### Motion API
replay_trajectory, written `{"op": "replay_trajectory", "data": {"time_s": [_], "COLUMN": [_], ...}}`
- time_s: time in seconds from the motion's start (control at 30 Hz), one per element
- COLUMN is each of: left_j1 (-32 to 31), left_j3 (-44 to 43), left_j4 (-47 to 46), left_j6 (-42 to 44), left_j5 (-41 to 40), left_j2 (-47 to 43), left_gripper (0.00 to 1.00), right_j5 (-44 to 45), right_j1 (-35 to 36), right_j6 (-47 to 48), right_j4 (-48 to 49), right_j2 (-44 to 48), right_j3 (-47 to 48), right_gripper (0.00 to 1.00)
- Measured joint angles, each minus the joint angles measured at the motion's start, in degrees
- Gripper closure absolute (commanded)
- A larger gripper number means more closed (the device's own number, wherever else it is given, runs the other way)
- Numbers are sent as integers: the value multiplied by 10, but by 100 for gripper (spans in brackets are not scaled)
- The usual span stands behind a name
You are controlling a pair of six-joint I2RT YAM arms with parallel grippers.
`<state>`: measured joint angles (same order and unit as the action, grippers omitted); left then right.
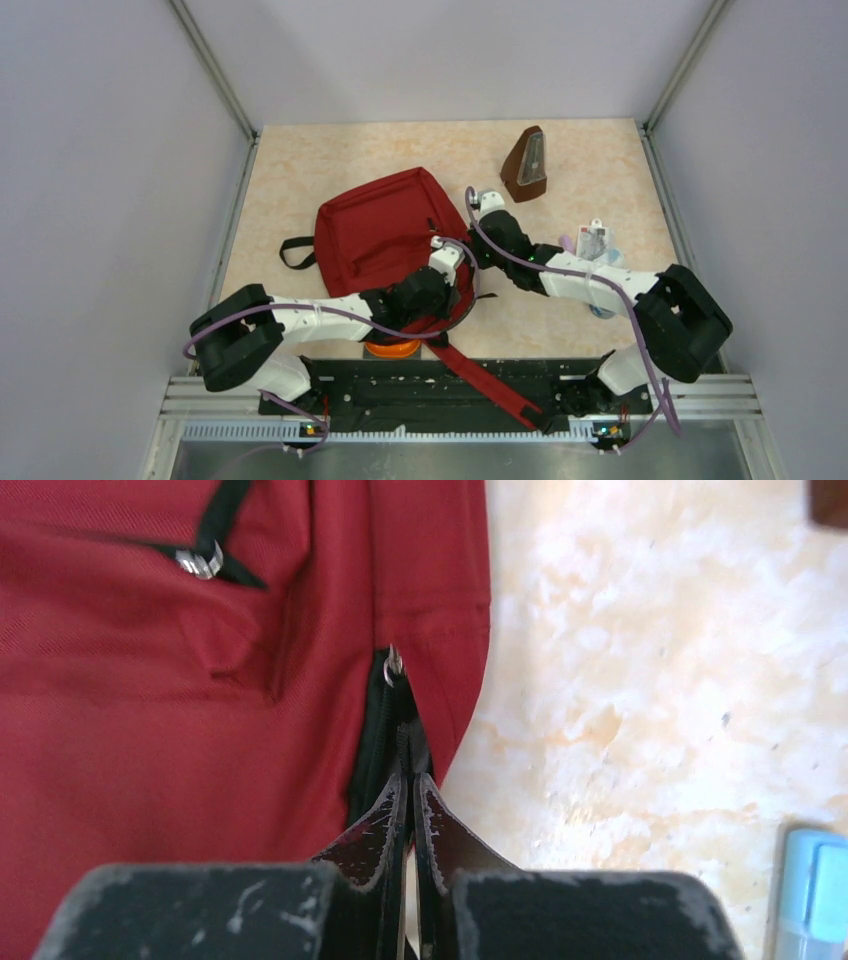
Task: Pack the student bag
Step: Zip the student bag at the center of the board.
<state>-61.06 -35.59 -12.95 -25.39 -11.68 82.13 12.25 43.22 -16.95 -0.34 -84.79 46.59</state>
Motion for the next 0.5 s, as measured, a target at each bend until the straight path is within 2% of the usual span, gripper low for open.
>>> {"op": "replay_trajectory", "data": {"time_s": [0.23, 0.5], "left_j1": [0, 0], "left_j3": [3, 17], "left_j4": [-21, -37], "left_j6": [0, 4], "left_j5": [2, 9], "left_j2": [0, 0], "left_gripper": [100, 100], "right_j5": [41, 68], "right_j1": [1, -2], "right_j6": [9, 38], "right_j4": [47, 89], "right_j2": [4, -58], "right_j3": [0, 28], "right_gripper": [100, 100]}}
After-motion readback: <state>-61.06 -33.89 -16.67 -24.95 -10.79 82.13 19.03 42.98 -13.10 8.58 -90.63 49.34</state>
